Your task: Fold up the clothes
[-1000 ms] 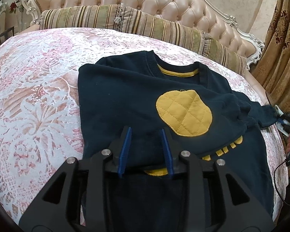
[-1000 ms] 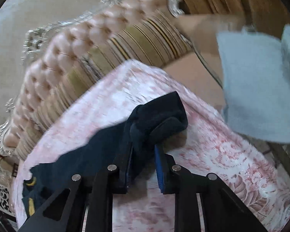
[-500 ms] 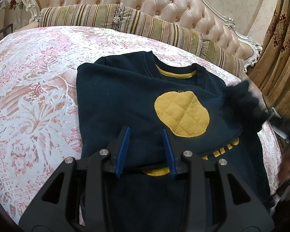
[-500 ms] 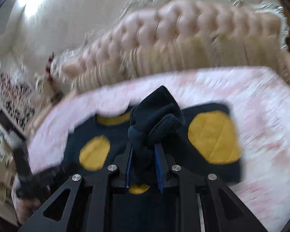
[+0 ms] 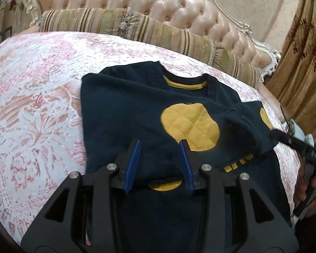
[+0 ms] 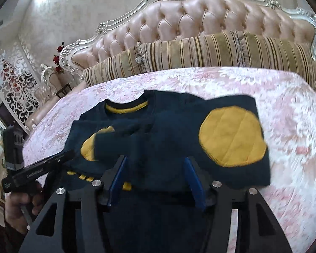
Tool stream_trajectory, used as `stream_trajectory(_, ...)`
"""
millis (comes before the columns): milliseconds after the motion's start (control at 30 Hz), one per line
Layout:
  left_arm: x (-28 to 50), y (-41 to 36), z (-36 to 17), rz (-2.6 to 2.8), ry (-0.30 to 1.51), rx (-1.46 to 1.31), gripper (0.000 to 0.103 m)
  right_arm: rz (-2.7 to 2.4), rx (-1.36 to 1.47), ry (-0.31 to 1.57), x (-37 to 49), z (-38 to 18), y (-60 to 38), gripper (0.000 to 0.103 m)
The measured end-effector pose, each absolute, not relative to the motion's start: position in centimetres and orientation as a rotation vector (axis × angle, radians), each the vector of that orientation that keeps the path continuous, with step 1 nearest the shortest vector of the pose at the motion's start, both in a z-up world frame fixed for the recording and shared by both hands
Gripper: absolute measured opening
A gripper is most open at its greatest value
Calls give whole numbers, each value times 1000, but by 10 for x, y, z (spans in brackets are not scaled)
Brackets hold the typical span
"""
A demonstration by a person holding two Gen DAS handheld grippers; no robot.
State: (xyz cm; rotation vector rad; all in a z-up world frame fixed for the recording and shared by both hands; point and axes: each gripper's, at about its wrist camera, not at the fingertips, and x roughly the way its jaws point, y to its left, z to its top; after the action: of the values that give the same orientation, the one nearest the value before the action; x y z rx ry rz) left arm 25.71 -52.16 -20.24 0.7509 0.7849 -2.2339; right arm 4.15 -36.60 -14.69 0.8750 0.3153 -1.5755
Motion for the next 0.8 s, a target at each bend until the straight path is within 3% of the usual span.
stream_trajectory(200,233,-506,-186,-2303,768,847,42,-1572,798,348,43,-136,-365,57)
stream_trajectory(333,202,-501,-185,-2331,699,981,42,-1537,635,526,78,-132,-365,57)
stream_trajectory(467,180,-515,-191,-2330,742,1016,41,-1496,447,669,120,-136,-366,57)
stream_trajectory(567,173,-529,-194,-2376,872,967,41,-1495,394,723,132,-144,-374,57)
stream_trajectory(633,166,-535,-196,-2400,923,944,41,-1506,389,724,131,-148,-380,51)
stream_trajectory(700,160,-541,-196,-2427,973,909,41,-1530,419,682,122,-149,-385,25)
stream_trajectory(800,160,-549,-195,-2447,1032,831,41,-1535,520,585,98,-148,-387,15)
